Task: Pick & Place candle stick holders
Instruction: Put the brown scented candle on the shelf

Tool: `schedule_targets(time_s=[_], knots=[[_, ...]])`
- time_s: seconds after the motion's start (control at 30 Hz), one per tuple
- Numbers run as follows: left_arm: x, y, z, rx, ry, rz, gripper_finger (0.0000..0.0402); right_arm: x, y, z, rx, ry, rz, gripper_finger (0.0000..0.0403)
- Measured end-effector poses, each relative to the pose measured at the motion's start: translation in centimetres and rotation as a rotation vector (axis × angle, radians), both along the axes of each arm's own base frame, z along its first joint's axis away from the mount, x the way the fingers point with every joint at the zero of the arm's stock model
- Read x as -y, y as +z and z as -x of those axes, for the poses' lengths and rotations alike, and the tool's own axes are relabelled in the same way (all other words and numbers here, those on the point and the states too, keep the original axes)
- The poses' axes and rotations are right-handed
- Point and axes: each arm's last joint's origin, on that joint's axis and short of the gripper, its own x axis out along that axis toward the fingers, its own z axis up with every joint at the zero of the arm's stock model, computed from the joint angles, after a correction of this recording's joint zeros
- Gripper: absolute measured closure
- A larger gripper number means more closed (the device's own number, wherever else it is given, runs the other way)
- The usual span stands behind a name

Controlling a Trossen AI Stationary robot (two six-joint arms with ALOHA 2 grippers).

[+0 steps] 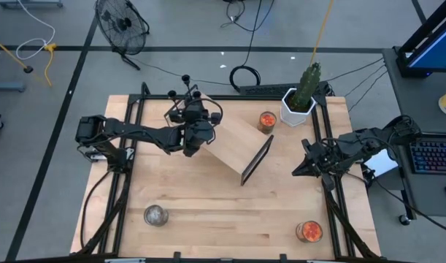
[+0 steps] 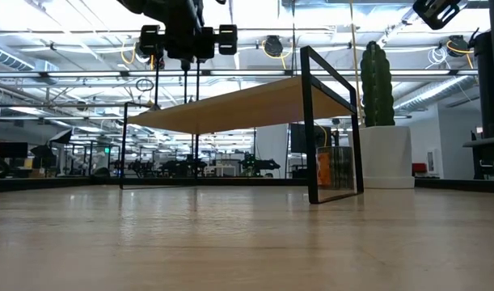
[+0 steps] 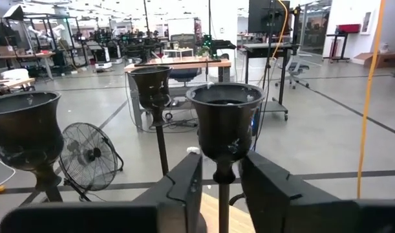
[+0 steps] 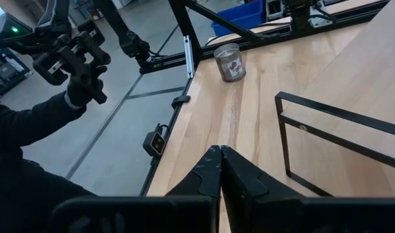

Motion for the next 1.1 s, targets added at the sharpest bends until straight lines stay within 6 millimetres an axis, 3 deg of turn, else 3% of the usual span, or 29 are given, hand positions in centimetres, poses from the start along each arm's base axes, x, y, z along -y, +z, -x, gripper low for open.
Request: schedule_targets(time_s=[0.23,0.7,1.1], knots=[[0.9,0.2,0.0,-0.08,-0.019,-0.011,0.0263,0.0,0.0,0.0,0.0,0.0,0.0,0.0403],[2.4,0.3,0.0,-0.072,-0.045,-0.019,0.0261,0.0,0.0,0.0,0.0,-0.002,0.001,0.0403],[6.9,1.0,-0.1,-0.022,-0.196,-0.017,0.0261,0.0,0.2,0.0,0.022,0.002,0.003,0.0403]])
